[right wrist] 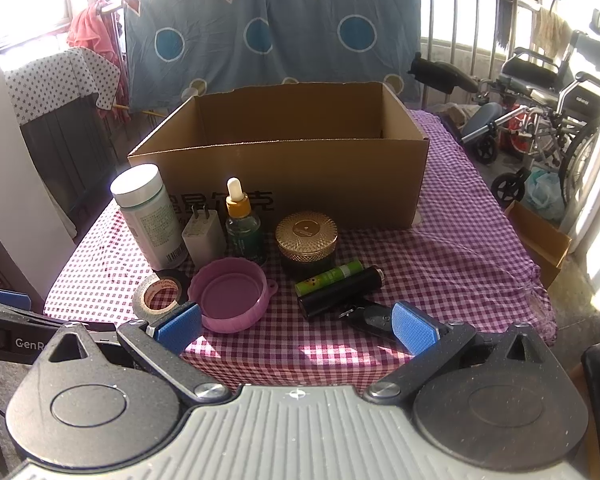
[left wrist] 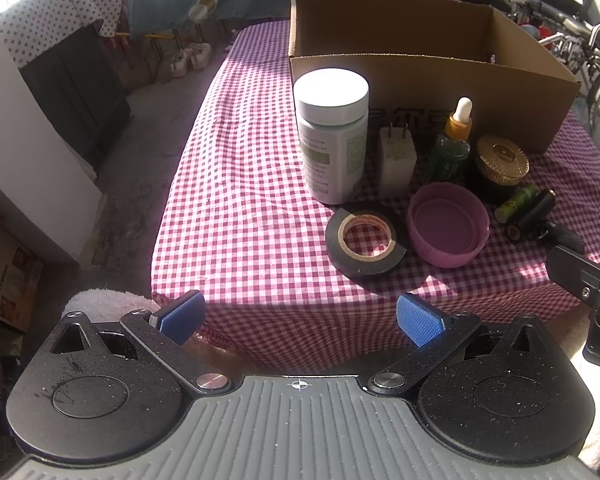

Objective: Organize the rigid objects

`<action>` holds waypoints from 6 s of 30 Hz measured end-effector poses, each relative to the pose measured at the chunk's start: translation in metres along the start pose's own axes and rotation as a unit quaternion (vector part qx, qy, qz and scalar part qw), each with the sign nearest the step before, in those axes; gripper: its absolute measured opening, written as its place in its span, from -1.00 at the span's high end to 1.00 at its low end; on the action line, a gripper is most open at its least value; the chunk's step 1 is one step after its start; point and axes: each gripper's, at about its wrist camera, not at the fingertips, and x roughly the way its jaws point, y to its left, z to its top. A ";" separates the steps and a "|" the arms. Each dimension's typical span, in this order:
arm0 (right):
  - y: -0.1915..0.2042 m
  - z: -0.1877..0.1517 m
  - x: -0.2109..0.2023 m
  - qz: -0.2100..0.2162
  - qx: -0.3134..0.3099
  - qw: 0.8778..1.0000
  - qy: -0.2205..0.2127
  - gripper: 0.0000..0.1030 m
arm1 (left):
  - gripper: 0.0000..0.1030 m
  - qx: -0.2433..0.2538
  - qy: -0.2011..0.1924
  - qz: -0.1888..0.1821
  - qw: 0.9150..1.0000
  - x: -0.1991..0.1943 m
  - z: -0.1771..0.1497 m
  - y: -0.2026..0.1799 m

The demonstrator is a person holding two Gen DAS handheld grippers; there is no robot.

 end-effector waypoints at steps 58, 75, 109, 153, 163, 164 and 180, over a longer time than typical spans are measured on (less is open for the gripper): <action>-0.153 -0.006 0.088 0.143 0.154 0.974 0.079 0.35 | -0.36 0.217 -0.021 -0.300 0.929 0.041 0.015 -0.142; -0.144 -0.020 0.086 0.216 0.206 0.945 0.138 0.52 | 0.09 0.175 0.024 -0.313 0.933 0.047 0.016 -0.138; -0.153 -0.028 0.054 0.271 0.312 0.906 0.097 0.66 | 0.09 0.194 -0.050 -0.327 0.923 0.003 0.011 -0.123; 0.006 0.248 0.276 0.293 0.165 0.921 0.198 -0.04 | -0.10 0.004 -0.170 -0.209 0.963 0.002 0.157 0.039; -0.085 0.198 0.113 0.327 0.193 0.921 0.086 -0.04 | -0.21 0.051 -0.194 -0.256 0.946 -0.040 0.121 0.021; -0.097 0.186 0.096 0.327 0.197 0.921 0.075 -0.04 | -0.21 0.058 -0.192 -0.264 0.943 -0.042 0.116 0.017; -0.155 -0.001 0.080 0.221 0.325 0.917 0.060 0.32 | 0.18 0.209 -0.074 -0.247 0.943 0.026 0.049 -0.099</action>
